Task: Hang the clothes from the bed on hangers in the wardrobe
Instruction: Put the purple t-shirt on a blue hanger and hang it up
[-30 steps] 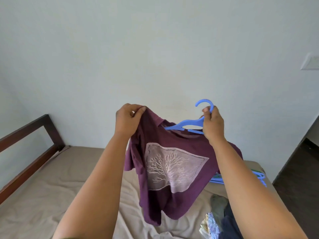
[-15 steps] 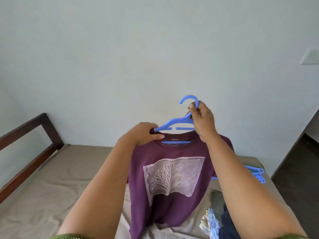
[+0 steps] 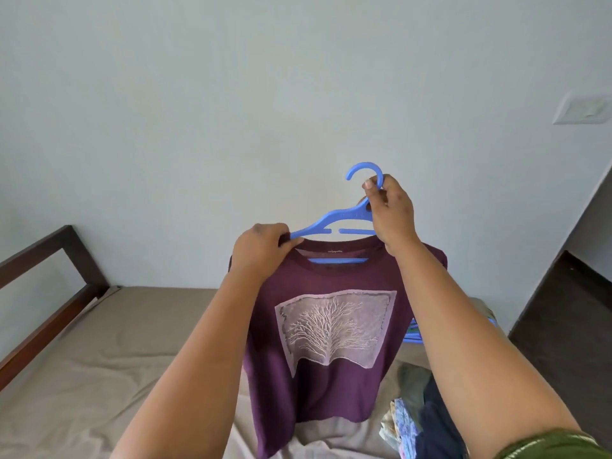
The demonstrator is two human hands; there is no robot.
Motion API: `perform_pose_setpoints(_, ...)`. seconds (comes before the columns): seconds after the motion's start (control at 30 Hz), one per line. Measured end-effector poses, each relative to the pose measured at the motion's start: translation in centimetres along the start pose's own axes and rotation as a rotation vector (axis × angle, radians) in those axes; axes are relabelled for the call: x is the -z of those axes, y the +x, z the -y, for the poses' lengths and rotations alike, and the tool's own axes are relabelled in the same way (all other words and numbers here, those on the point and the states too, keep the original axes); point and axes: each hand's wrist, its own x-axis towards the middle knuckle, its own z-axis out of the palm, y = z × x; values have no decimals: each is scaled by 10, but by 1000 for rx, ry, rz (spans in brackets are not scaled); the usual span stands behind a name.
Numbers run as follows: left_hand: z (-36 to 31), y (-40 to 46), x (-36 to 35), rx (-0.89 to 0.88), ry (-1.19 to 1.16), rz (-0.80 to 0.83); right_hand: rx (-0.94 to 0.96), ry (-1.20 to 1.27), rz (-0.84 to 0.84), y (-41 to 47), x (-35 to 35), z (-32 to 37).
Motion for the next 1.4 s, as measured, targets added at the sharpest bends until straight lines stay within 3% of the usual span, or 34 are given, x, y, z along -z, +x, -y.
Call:
perform_pose_setpoints(0.1,-3,5,13,-61,15,-177,-72,57,94,7,19,3)
perform_pose_setpoints(0.33,6,42,47,-91,-79,-163,9,-490,292,-26,62,-37)
perform_pose_setpoints(0.47,3,58,47,-137,-222,-109,12,-489,87,-50,86,-34)
perform_pose_setpoints(0.6,-22,52,29,-74,-116,-415,35,-589,-105,-78,114,-17)
perform_pose_setpoints(0.67,-45,43,23,-57,-158,-481,70,-695,-187,-95,135,-4)
perform_pose_setpoints(1.03,-196,-42,81,-476,-505,-370,-24,-1079,-481,-253,287,94)
perform_pose_setpoints(1.4,-384,-282,142,-931,-827,-91,-373,-1344,-801,-575,432,245)
